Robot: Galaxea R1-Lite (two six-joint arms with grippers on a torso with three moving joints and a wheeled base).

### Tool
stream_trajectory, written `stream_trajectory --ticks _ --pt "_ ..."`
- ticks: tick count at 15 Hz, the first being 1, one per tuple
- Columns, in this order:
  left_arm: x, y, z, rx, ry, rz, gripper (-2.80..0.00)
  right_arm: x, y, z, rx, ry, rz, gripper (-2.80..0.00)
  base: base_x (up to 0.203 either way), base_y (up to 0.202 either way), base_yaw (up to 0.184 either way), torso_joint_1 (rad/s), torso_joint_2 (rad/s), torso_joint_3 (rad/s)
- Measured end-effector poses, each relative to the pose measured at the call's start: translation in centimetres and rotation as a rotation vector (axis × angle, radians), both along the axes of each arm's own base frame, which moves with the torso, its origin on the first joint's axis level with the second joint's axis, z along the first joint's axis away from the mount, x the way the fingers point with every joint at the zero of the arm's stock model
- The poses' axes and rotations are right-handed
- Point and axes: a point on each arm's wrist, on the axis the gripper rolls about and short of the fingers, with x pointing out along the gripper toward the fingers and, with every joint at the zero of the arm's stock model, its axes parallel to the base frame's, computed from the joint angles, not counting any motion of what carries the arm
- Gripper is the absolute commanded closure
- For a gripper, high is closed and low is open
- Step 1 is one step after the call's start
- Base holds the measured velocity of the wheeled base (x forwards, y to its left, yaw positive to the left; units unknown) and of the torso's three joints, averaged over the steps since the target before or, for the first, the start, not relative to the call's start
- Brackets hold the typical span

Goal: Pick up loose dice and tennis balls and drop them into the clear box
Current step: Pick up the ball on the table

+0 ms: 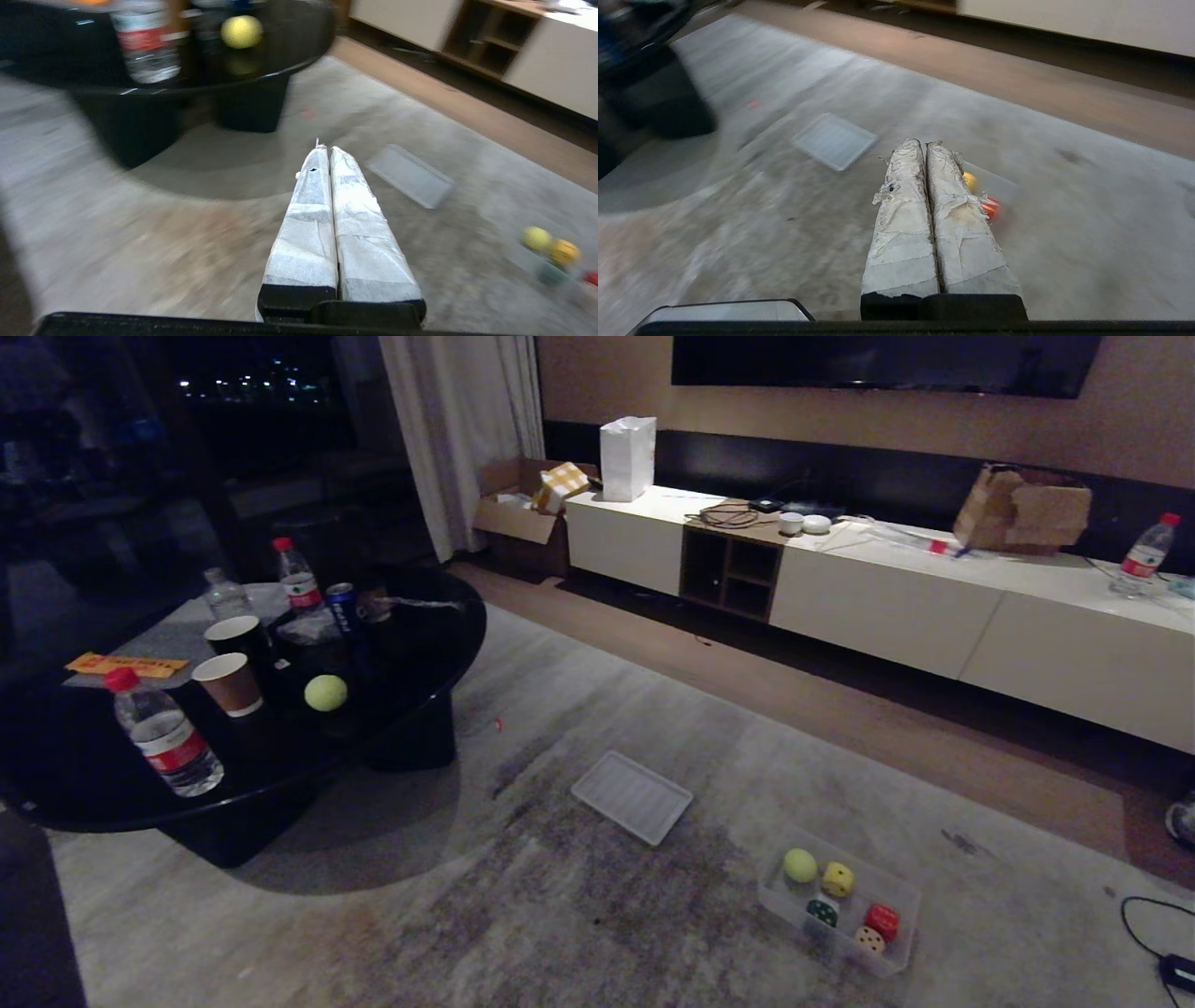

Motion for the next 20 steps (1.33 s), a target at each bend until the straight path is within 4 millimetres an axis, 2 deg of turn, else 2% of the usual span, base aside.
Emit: stream_trajectory --ticks 20 --pt "0.0 0.0 0.0 -0.003 0.0 0.003 0.0 0.01 0.0 -0.02 0.0 0.001 0.0 0.0 0.0 -0.008 0.164 0.002 0.0 0.003"
